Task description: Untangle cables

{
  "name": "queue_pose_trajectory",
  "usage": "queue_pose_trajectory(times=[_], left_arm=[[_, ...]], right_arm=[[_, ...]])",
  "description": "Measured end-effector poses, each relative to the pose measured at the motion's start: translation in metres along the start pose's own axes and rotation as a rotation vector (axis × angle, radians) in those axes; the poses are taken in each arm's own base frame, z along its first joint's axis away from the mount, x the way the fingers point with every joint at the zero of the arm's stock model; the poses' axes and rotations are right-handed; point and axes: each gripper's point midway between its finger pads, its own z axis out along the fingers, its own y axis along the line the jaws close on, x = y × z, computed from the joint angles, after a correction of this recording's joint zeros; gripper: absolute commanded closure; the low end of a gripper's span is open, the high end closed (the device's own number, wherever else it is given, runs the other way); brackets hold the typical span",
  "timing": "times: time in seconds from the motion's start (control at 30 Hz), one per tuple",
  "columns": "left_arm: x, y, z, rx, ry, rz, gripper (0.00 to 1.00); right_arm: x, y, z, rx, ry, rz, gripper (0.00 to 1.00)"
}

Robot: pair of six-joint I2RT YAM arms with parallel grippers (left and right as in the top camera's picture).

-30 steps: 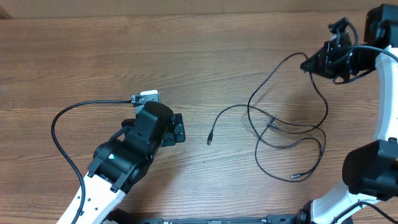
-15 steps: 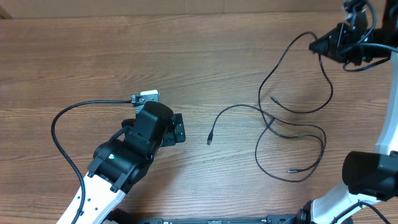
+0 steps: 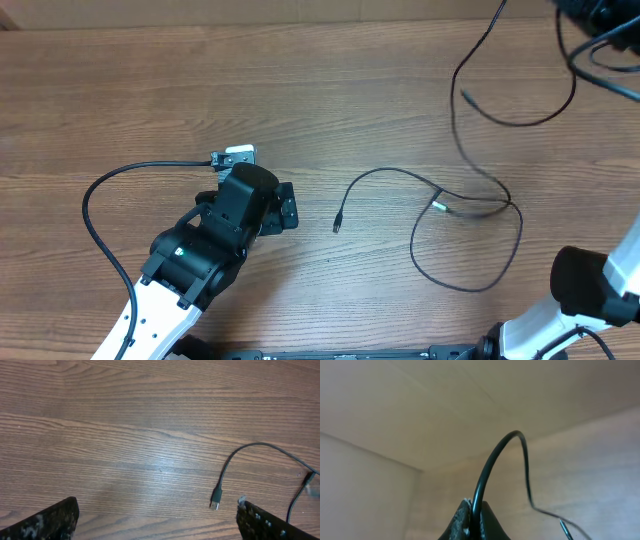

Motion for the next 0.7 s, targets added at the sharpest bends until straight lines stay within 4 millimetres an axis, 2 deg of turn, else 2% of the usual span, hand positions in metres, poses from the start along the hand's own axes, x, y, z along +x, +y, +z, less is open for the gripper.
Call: queue_pose_trajectory(times=[0.23, 0.3, 0.43, 0.57, 0.7], left_arm=[[0.000, 0.000, 0.000, 0.000, 0.000, 0.000, 0.00], [0.000, 0.000, 0.000, 0.000, 0.000, 0.000, 0.00], [0.000, 0.000, 0.000, 0.000, 0.000, 0.000, 0.00], [0.000, 0.000, 0.000, 0.000, 0.000, 0.000, 0.00], [0.000, 0.000, 0.000, 0.000, 0.000, 0.000, 0.00]], right_arm=[[-0.022, 0.066, -0.061, -0.100, -0.197, -0.113, 0.96], [-0.026, 0.086, -0.085, -0.124, -0.270, -0.164, 0.96], [-0.032, 0.114, -0.125, -0.130, -0.406, -0.238, 0.96], [-0.039, 0.123, -0.150, -0.095, -0.511, -0.264, 0.96], [-0.050, 0.115, -0.162, -0.021, -0.595, -0.251, 0.96]])
